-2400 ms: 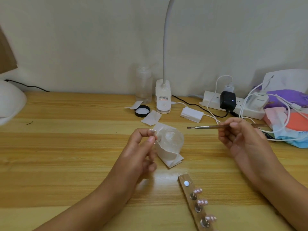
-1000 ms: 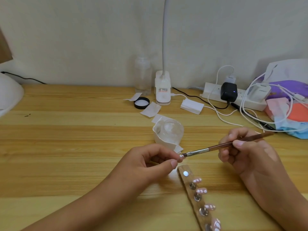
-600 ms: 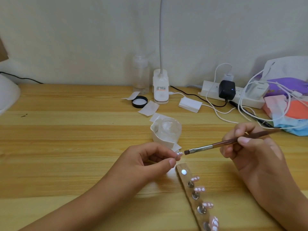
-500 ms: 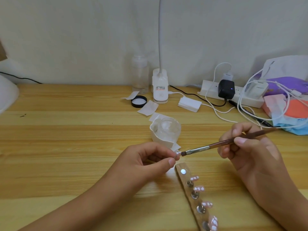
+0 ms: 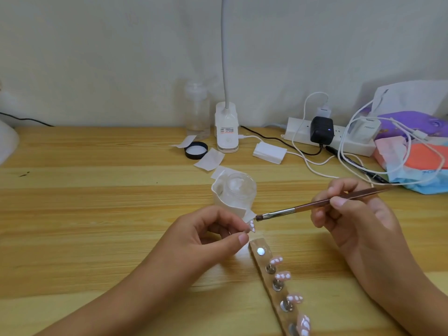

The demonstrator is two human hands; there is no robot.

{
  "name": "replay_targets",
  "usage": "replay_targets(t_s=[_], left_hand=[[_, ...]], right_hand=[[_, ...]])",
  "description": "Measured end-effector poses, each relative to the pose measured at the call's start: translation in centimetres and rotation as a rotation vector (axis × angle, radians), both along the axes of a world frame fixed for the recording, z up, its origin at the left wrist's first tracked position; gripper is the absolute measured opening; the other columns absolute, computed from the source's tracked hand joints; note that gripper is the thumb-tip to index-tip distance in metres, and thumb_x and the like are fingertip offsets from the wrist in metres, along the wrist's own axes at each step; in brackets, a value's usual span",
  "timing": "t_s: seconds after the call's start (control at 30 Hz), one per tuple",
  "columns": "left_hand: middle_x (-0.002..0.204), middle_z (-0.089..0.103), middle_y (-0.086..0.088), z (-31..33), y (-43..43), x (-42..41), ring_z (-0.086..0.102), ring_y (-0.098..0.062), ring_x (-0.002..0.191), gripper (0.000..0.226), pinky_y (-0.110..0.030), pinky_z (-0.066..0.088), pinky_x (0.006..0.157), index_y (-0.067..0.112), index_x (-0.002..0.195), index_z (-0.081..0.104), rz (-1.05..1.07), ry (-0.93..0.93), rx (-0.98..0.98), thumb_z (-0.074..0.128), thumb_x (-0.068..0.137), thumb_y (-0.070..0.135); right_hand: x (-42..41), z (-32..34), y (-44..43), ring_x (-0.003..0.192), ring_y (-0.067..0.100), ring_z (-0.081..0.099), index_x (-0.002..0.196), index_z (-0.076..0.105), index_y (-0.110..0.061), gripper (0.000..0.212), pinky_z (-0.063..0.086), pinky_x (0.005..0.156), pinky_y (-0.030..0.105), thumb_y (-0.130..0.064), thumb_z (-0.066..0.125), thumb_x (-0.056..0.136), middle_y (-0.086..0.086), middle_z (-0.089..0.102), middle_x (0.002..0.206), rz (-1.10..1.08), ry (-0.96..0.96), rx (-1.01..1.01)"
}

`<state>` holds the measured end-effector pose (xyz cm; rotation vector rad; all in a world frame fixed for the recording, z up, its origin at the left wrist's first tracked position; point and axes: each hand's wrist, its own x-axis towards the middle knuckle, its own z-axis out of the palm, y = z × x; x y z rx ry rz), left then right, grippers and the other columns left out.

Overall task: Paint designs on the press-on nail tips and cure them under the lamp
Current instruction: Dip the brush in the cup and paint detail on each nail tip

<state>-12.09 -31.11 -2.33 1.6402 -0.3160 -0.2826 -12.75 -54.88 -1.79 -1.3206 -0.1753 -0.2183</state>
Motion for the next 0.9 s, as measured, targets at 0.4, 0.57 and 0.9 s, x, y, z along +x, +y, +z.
replay_targets(t_s=[0.4, 0.57, 0.9], left_hand=[[0.075, 0.067, 0.008, -0.25, 0.01, 0.00, 0.060, -0.006, 0.074, 0.022, -0.017, 0.048, 0.065, 0.031, 0.077, 0.072, 0.003, -0.013, -0.001, 0.074, 0.061, 0.047], [0.077, 0.068, 0.007, -0.38, 0.00, 0.06, 0.062, -0.006, 0.076, 0.024, -0.019, 0.049, 0.067, 0.030, 0.078, 0.072, 0.012, -0.018, 0.005, 0.074, 0.061, 0.047], [0.075, 0.065, 0.008, -0.38, -0.13, 0.13, 0.060, -0.006, 0.070, 0.023, -0.022, 0.050, 0.066, 0.029, 0.076, 0.070, 0.047, -0.013, 0.015, 0.074, 0.062, 0.047]], right_hand=[[-0.12, -0.16, 0.08, 0.060, 0.013, 0.061, 0.079, 0.073, -0.025, 0.025, 0.052, 0.059, 0.020, -0.014, 0.051, 0.086, 0.001, 0.064, 0.066, -0.008, -0.055, -0.043], [-0.22, -0.15, 0.17, 0.061, 0.014, 0.062, 0.077, 0.071, -0.026, 0.026, 0.053, 0.060, 0.021, -0.014, 0.051, 0.087, 0.000, 0.065, 0.066, -0.013, -0.065, -0.052], [-0.37, -0.09, 0.14, 0.059, 0.013, 0.060, 0.073, 0.070, -0.025, 0.026, 0.051, 0.058, 0.020, -0.012, 0.049, 0.084, 0.004, 0.062, 0.066, 0.002, -0.067, -0.033]])
